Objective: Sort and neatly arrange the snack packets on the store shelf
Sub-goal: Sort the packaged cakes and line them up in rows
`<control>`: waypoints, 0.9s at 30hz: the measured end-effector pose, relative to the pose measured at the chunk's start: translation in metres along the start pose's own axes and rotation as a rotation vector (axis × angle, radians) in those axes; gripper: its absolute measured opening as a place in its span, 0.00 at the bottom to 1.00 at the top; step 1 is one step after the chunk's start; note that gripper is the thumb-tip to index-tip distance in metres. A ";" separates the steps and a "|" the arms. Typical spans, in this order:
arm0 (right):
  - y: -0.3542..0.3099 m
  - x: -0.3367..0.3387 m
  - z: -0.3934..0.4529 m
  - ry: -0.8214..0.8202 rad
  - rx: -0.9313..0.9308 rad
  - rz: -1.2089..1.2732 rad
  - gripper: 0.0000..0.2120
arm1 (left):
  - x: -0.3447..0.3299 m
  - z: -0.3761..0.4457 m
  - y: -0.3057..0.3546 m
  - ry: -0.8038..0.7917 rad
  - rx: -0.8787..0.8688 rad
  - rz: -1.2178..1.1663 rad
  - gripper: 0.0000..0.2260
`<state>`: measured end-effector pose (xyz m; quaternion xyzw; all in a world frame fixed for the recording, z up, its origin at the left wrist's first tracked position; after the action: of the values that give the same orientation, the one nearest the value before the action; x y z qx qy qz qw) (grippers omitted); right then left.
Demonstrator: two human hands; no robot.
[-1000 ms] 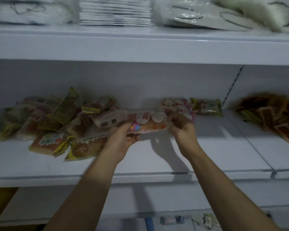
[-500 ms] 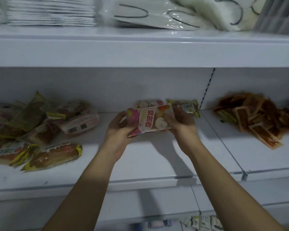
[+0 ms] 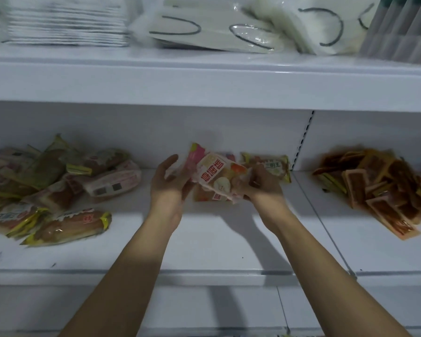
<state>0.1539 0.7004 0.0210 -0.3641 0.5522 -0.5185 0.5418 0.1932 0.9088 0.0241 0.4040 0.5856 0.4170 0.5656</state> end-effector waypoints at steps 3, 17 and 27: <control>0.011 -0.012 -0.007 -0.007 -0.035 0.001 0.18 | -0.028 -0.017 -0.016 -0.113 0.079 0.013 0.13; -0.006 0.010 0.003 -0.011 -0.015 0.057 0.21 | -0.007 -0.003 0.003 -0.368 0.022 0.563 0.31; 0.012 0.015 -0.001 0.101 -0.030 0.211 0.17 | 0.000 -0.039 -0.041 -0.176 0.122 -0.023 0.25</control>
<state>0.1525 0.6884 0.0063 -0.2857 0.6217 -0.4679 0.5594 0.1539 0.8944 -0.0139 0.4661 0.5625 0.3371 0.5940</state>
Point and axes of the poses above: each hand's wrist, its own z-axis towards the middle knuckle, its own x-axis out of the back of the hand, y = z × x, the point moved 5 cm from there along z, towards the middle knuckle, and after that the axes turned 11 degrees about z, right-handed, at the moved point
